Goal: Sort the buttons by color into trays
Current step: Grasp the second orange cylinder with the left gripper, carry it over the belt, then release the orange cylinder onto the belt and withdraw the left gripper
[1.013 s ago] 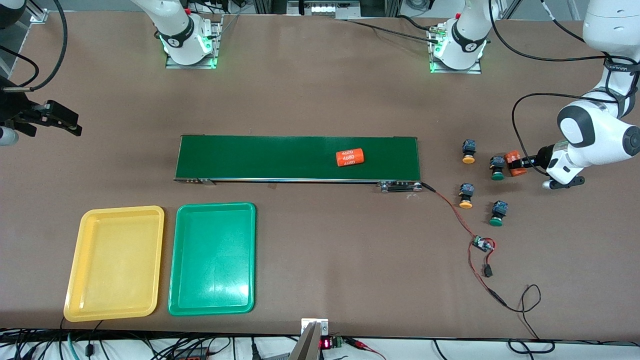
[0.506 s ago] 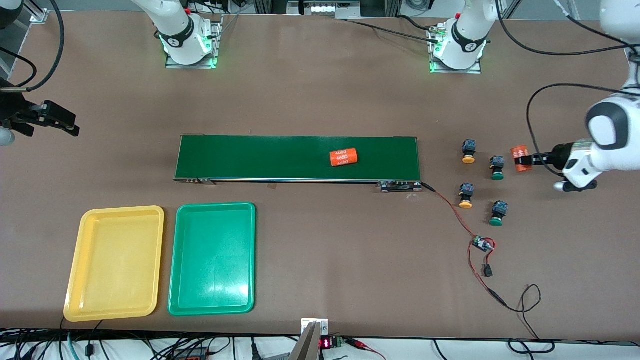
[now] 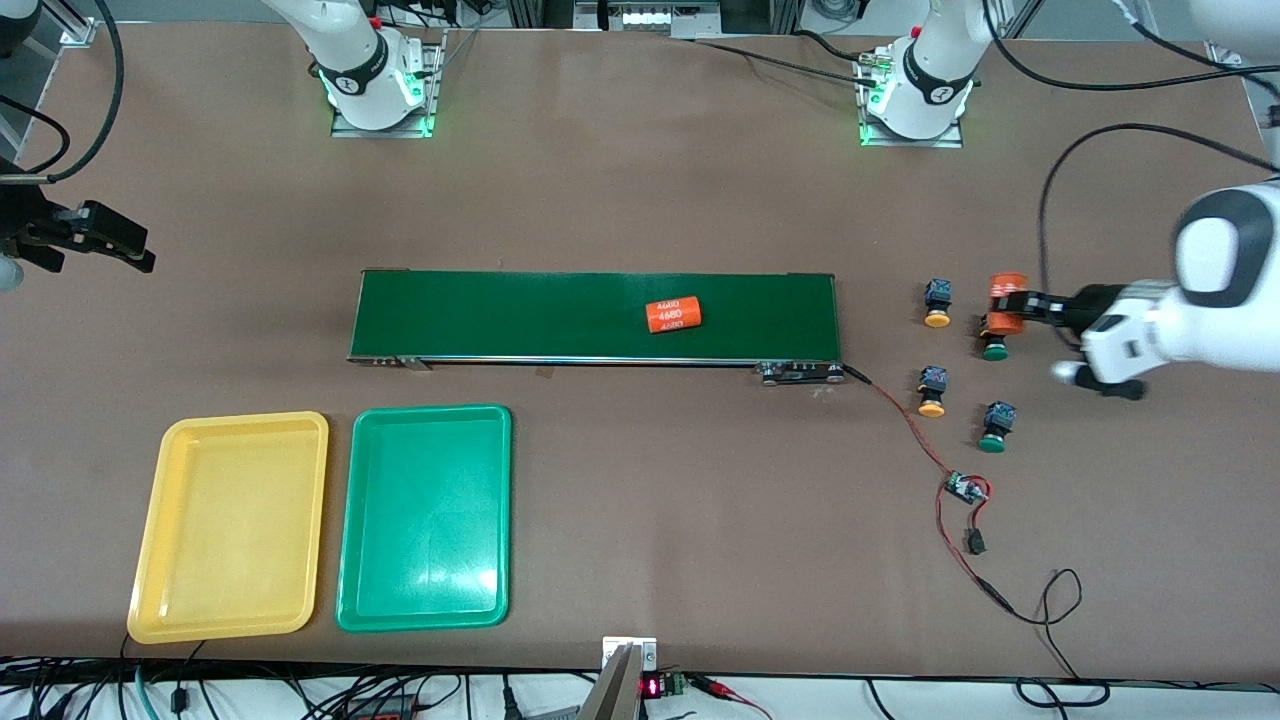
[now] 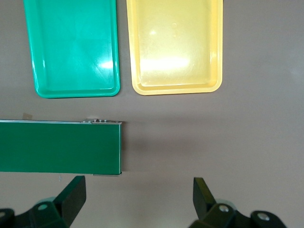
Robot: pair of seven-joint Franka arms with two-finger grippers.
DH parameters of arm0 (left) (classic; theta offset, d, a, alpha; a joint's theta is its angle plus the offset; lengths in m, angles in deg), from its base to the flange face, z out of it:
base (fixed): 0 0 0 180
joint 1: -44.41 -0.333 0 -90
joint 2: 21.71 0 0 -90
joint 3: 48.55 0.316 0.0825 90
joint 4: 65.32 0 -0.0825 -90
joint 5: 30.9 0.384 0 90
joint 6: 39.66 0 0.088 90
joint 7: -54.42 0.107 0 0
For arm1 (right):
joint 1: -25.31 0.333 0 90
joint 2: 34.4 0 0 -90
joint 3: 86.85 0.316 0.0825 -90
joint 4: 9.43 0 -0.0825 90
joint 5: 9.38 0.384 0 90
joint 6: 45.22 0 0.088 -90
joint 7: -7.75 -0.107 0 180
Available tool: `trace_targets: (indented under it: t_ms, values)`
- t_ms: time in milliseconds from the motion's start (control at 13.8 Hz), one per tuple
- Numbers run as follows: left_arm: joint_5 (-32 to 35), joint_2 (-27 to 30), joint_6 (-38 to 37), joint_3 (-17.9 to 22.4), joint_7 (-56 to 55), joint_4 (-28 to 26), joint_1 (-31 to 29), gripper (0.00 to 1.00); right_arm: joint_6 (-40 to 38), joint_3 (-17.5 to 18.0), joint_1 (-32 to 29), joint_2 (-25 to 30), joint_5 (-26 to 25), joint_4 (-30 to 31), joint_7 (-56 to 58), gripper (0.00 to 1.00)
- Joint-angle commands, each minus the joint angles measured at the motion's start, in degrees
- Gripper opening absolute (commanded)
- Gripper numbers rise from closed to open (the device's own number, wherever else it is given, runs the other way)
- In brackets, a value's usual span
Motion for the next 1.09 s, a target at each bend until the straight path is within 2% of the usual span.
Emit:
trace_targets:
  t_ms: [0,217,434,579,723,1013]
  values:
    - [5.3,-2.4,1.3,-7.6,1.2,1.9,1.0,0.07,-0.9,0.2,0.1,0.5,0.7,-0.5,0.0,1.00]
    - [6.6,-3.7,6.0,-15.3,1.2,1.6,2.6,0.07,-0.9,0.0,-0.1,0.6,0.8,-0.5,0.0,1.00]
    - [17.4,-6.2,12.1,-23.8,1.3,1.4,4.7,0.06,-1.1,0.0,0.0,0.5,0.7,-0.5,0.4,1.00]
    - [21.1,-7.9,15.9,-28.0,1.6,0.5,6.2,0.05,-2.0,-0.1,-0.1,0.5,0.8,-0.5,0.7,1.00]
    - [25.1,-8.6,20.2,-30.7,4.4,-1.6,7.3,0.04,-2.0,-0.1,-0.2,0.5,0.7,-0.5,0.7,1.00]
    - [26.9,-9.1,30.9,-31.3,16.4,-7.4,7.3,0.04,-2.0,0.2,0.3,0.5,0.4,-0.5,0.8,1.00]
